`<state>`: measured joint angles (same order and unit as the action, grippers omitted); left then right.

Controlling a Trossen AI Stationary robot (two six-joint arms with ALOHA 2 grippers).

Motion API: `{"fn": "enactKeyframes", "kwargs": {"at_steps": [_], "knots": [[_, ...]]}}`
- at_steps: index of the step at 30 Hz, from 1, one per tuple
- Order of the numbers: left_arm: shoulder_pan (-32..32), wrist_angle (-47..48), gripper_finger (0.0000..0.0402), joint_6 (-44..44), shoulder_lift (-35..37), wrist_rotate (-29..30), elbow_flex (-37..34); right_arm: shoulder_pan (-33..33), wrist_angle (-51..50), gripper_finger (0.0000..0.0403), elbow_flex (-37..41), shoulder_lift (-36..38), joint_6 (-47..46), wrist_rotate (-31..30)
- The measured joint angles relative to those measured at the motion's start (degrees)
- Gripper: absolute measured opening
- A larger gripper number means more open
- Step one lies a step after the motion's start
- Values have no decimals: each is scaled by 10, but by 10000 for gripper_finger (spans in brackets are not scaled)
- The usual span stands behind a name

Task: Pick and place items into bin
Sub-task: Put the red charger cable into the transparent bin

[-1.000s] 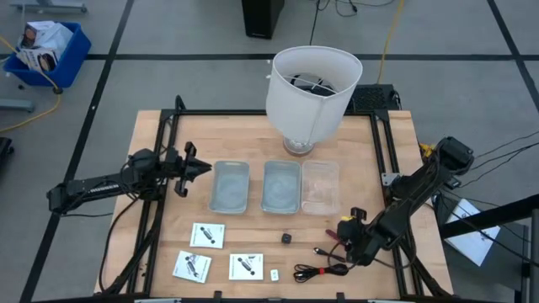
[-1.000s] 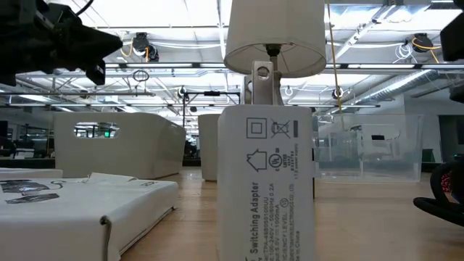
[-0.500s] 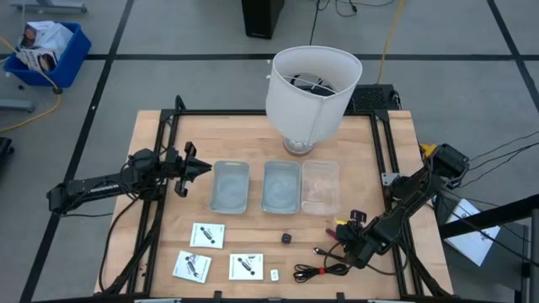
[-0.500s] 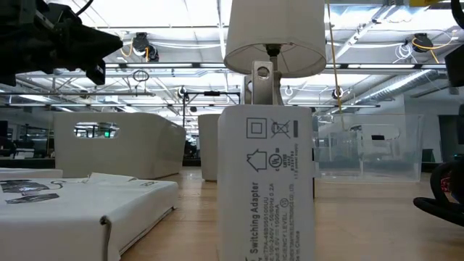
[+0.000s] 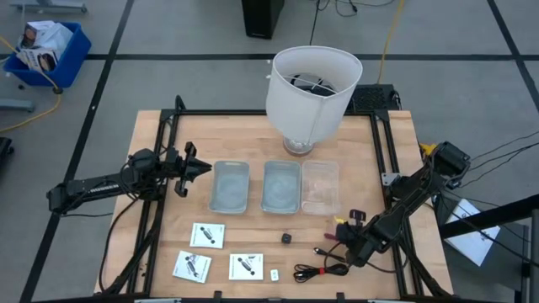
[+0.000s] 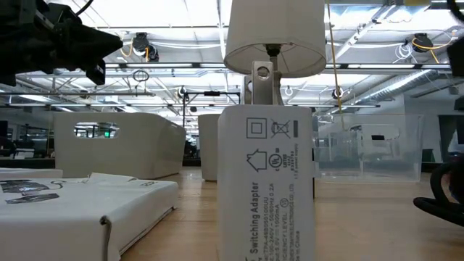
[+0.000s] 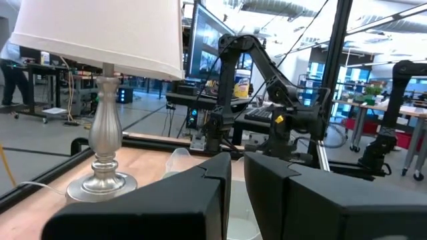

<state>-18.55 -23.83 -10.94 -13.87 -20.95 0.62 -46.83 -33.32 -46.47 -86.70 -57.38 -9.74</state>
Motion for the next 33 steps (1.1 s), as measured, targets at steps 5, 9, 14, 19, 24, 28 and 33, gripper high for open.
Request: {"fn": "enactKeyframes", "kwargs": {"at_steps": [5,9,14,19,24,28,33], "knots": [[0,0,49,0,0,0,0,1,-2,11,-45,36,63,-39],[0,0,49,1,0,0,0,16,-48,11,-108,66,141,-122],[0,-2,49,2,0,0,0,59,-132,10,-176,101,206,-269],[0,-3,49,2,0,0,0,140,-127,11,-182,151,208,-364],[0,-3,49,2,0,0,0,231,-108,12,-158,163,266,-331],[0,-3,49,2,0,0,0,293,-60,13,-111,160,295,-287],[0,-3,49,2,0,0,0,339,39,14,-40,160,313,-220]]}}
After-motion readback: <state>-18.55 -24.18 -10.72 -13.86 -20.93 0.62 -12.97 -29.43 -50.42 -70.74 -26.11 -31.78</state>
